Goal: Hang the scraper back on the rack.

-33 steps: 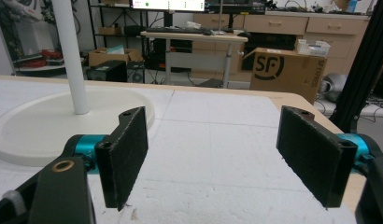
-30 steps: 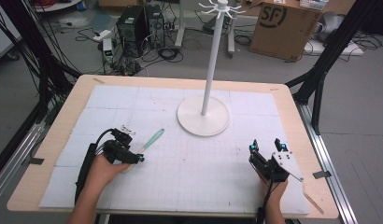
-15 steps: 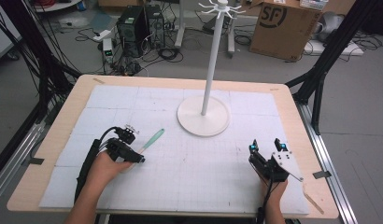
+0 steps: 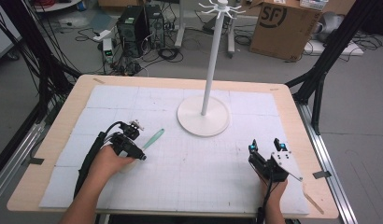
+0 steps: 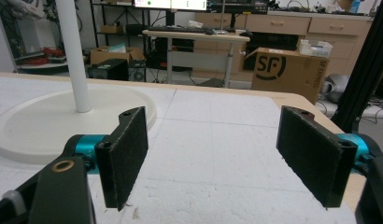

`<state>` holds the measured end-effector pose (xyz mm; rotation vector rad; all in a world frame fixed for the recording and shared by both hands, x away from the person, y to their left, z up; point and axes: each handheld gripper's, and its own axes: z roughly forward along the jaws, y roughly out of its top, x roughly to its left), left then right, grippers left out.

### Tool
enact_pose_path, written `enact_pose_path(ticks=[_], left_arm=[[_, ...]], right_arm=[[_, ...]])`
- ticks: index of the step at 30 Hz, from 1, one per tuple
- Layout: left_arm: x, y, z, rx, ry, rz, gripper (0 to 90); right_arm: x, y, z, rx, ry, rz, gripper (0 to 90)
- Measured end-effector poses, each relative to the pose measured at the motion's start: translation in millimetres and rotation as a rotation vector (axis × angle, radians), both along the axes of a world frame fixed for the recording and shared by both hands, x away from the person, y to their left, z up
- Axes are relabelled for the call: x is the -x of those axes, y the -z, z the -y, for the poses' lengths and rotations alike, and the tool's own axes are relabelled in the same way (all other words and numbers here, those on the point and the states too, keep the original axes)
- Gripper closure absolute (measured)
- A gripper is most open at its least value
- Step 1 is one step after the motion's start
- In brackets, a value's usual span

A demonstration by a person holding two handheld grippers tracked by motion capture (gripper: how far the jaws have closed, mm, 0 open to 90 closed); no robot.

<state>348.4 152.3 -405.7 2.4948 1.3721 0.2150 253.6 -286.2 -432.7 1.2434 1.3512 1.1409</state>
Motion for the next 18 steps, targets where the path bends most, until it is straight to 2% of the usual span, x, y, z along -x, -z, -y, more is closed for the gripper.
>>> enact_pose_path(ticks=[3, 6, 10, 18], left_arm=[[-3.2, -0.3, 2.0, 0.0, 0.002, -0.025, 35.1], [-6.2, 0.8, 2.8, -0.021, 0.004, -0.046, 35.0], [-8.9, 2.9, 3.8, -0.017, 0.007, -0.065, 35.0], [-12.0, 1.4, 5.4, -0.026, 0.015, -0.077, 36.5]], right_arm=[[0.0, 0.0, -0.1, -0.003, 0.0, 0.0, 24.0], [-0.1, 0.0, -0.1, -0.001, -0.002, 0.0, 24.0], [0.0, 0.0, -0.1, -0.002, -0.001, -0.001, 24.0], [-0.2, 0.0, -0.5, -0.003, -0.003, -0.003, 24.0]])
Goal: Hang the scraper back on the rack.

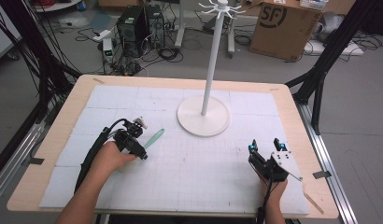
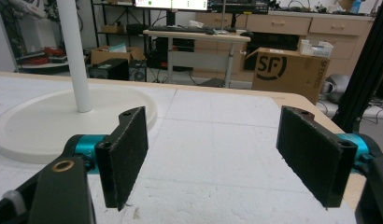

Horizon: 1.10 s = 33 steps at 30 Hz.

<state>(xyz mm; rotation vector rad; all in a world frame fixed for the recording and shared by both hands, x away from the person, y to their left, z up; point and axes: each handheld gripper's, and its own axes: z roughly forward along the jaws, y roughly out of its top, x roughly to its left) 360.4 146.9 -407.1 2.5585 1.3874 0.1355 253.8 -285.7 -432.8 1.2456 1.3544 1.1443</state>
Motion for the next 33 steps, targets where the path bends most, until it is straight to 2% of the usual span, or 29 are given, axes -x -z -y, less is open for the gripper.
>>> enact_pose_path(ticks=[7, 9, 16, 20, 26, 33], left_arm=[[-3.2, 1.4, 1.0, -0.011, -0.003, -0.015, 39.3], [-3.5, 0.8, 2.3, -0.007, -0.003, -0.009, 40.1], [-5.0, -4.4, 8.9, -0.034, 0.011, -0.01, 44.2], [-7.6, -7.4, 11.9, -0.046, 0.019, -0.021, 46.2], [-10.1, -2.9, 13.4, -0.069, 0.021, -0.043, 47.6], [-10.9, -2.4, 12.7, -0.071, 0.022, -0.058, 51.9]], right_arm=[[-0.1, 0.0, -0.1, -0.001, -0.002, 0.0, 24.1], [-0.3, 0.0, 0.0, 0.0, -0.004, 0.0, 24.1], [-0.3, 0.1, -0.3, 0.0, -0.007, -0.002, 24.1], [-0.4, 0.1, -0.2, 0.002, -0.009, -0.002, 24.1], [-0.5, 0.1, -0.2, 0.002, -0.009, -0.001, 24.1], [-0.5, 0.1, -0.1, 0.004, -0.011, -0.002, 24.2]])
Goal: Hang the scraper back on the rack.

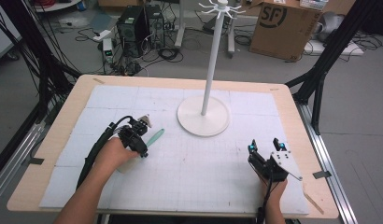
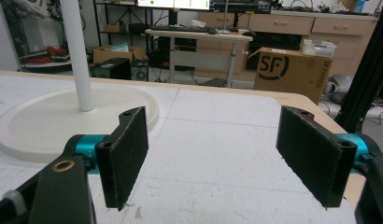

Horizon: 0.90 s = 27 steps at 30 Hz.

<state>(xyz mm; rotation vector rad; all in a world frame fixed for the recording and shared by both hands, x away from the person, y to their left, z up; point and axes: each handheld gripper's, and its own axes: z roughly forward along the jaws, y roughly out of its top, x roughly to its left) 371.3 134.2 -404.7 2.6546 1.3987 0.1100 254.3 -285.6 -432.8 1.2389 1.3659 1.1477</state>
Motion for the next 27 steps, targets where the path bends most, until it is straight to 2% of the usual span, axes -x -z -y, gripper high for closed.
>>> enact_pose_path(ticks=[6, 20, 27], left_arm=[[-1.3, 1.4, 0.0, -0.008, -0.003, -0.006, 52.1], [-5.0, 1.0, 1.3, -0.01, 0.002, -0.026, 62.0], [-4.0, 1.2, 2.8, -0.005, 0.013, -0.019, 68.4]], right_arm=[[0.0, 0.0, -0.1, -0.001, 0.001, 0.0, 24.1], [-0.3, -0.1, -0.6, -0.001, -0.002, -0.001, 24.2], [-0.2, 0.0, -0.8, 0.0, -0.001, -0.003, 24.2]])
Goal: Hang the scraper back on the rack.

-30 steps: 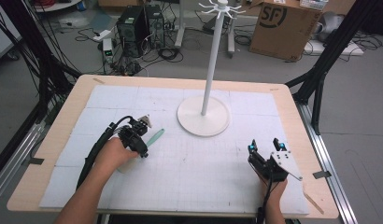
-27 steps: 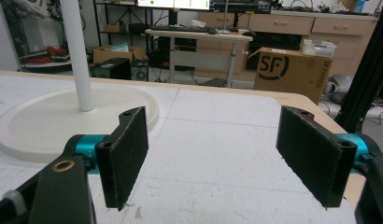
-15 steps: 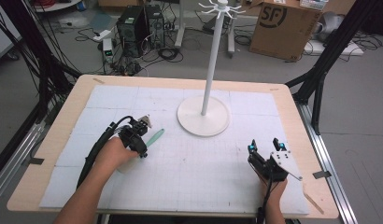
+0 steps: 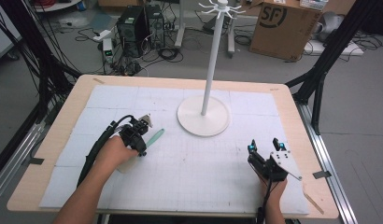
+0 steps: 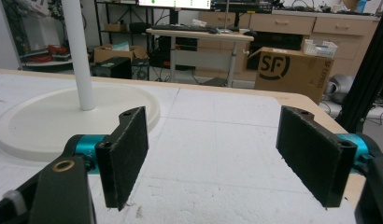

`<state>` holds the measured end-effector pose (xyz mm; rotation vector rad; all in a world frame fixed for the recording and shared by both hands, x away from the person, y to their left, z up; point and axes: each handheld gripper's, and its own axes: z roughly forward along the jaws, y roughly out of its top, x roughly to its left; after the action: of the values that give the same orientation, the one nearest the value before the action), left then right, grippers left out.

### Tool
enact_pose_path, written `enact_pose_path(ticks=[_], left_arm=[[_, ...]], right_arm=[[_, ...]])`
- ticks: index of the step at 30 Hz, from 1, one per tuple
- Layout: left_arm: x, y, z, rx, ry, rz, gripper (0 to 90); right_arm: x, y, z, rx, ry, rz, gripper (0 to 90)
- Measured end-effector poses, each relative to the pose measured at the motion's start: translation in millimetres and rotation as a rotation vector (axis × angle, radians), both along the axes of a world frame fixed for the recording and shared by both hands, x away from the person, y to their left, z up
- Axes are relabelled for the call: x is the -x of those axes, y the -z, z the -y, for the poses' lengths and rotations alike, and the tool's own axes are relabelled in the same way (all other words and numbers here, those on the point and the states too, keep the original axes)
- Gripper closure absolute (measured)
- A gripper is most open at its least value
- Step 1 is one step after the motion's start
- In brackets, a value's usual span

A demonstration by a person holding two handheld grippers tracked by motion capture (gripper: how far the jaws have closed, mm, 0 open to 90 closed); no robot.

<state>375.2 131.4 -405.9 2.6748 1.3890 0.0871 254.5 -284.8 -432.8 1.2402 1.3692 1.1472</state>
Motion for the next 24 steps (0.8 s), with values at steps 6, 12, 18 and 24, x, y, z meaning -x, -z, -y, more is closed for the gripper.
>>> enact_pose_path(ticks=[6, 12, 18, 24], left_arm=[[0.4, -0.4, 0.7, -0.002, 0.004, -0.002, 71.1], [1.3, -0.2, 2.0, 0.006, 0.014, 0.006, 77.3], [1.5, -0.3, 1.9, 0.002, 0.022, 0.013, 79.3], [1.8, -0.3, 1.6, 0.002, 0.031, 0.017, 80.1]], right_arm=[[-0.1, 0.0, 0.2, 0.002, -0.001, 0.0, 24.2], [-0.1, 0.0, 0.2, 0.003, 0.0, 0.001, 24.2], [-0.1, 0.0, 0.1, 0.001, 0.0, 0.001, 24.2], [0.0, 0.0, 0.0, 0.0, 0.002, 0.0, 24.8]])
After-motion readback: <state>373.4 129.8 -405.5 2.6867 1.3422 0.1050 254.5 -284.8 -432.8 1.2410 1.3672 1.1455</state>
